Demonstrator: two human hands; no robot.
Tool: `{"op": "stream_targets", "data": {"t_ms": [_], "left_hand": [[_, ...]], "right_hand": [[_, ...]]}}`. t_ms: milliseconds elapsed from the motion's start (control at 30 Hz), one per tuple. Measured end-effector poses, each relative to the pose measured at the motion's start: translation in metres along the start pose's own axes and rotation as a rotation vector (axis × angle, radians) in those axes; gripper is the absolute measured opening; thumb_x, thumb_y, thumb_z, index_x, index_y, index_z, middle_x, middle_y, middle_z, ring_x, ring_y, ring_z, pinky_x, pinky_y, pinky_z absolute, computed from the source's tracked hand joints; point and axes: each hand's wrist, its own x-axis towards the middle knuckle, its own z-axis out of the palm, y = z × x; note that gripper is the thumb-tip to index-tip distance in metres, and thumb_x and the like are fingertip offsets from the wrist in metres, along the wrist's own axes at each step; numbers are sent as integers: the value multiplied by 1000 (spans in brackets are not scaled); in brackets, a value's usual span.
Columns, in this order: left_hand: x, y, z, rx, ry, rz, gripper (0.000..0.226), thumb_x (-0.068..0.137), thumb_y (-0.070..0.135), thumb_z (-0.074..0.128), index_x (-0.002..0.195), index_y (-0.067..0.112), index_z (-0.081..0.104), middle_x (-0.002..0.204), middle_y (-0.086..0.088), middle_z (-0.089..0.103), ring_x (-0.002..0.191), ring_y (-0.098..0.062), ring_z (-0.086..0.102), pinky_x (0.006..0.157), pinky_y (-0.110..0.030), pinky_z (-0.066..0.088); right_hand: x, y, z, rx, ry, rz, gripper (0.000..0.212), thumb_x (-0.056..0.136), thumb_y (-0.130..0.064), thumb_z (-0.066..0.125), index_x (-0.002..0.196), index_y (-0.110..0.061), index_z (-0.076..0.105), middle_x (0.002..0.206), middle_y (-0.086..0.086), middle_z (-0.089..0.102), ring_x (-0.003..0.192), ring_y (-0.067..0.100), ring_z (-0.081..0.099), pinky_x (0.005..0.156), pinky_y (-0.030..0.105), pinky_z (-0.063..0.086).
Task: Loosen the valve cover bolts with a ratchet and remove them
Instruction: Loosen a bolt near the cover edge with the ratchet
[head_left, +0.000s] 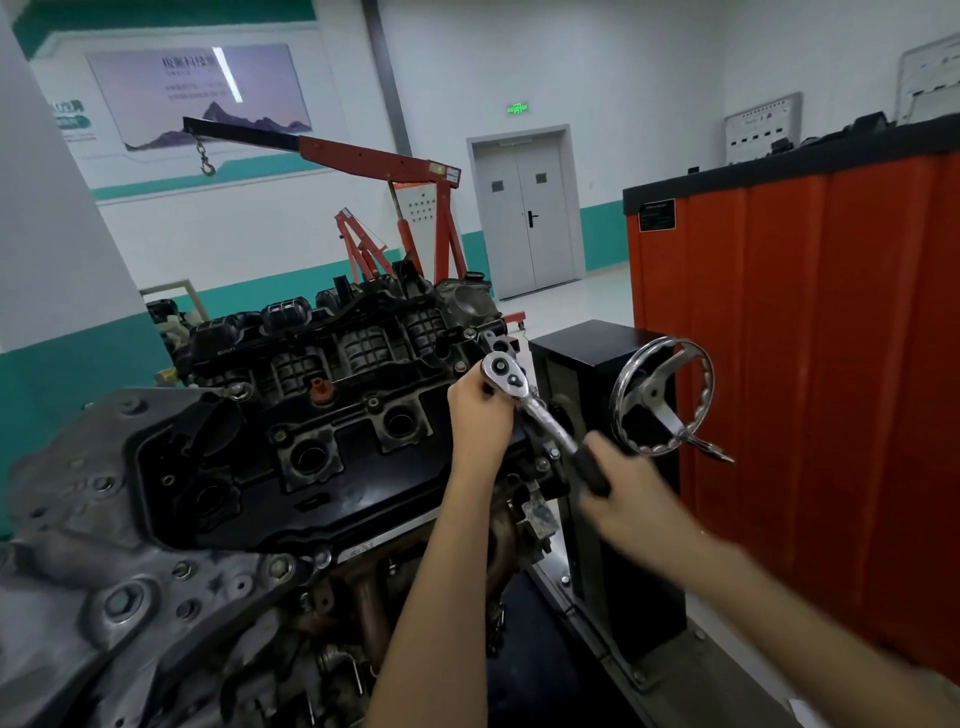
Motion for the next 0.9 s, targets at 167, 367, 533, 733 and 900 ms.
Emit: {"op": "stream_targets", "data": {"t_ms": [167,367,533,733,900], "left_hand": [[3,0,3,-9,26,16,40,92,2,60,60,16,40,60,1,39,65,-10,34,56,-23,29],[9,5,-7,98,-106,24,35,83,-6,56,52,9,52,53,7,51,56,-3,40,56,-21,35],[9,10,-8,78,-113,35,47,86,-3,53,47,23,45,42,15,43,45,1,34,46,-12,27],[0,3,0,-74,-14,-6,23,89,-6,54,71,6,62,67,0,58,62,-6,51,58,-16,43],[4,-1,-2,-112,-9,4,47,92,7,64,55,25,40,50,17,41,54,2,35,54,-16,33]], "right_hand": [[-18,-48,84,448,152,103,17,86,-2,56,94,-16,48,67,4,55,51,7,53,45,19,41],[0,-1,4,89,-59,3,28,85,1,60,105,-17,53,67,4,53,50,8,48,46,19,40],[57,9,-74,-514,-89,-208,20,87,-7,58,104,-14,52,73,3,58,63,22,59,56,30,47],[-1,-3,12,49,52,16,31,83,0,61,96,-25,49,64,2,51,46,3,47,43,15,37],[-12,-47,90,402,145,123,26,87,-6,56,110,-16,49,79,11,59,61,14,57,51,26,45]]}}
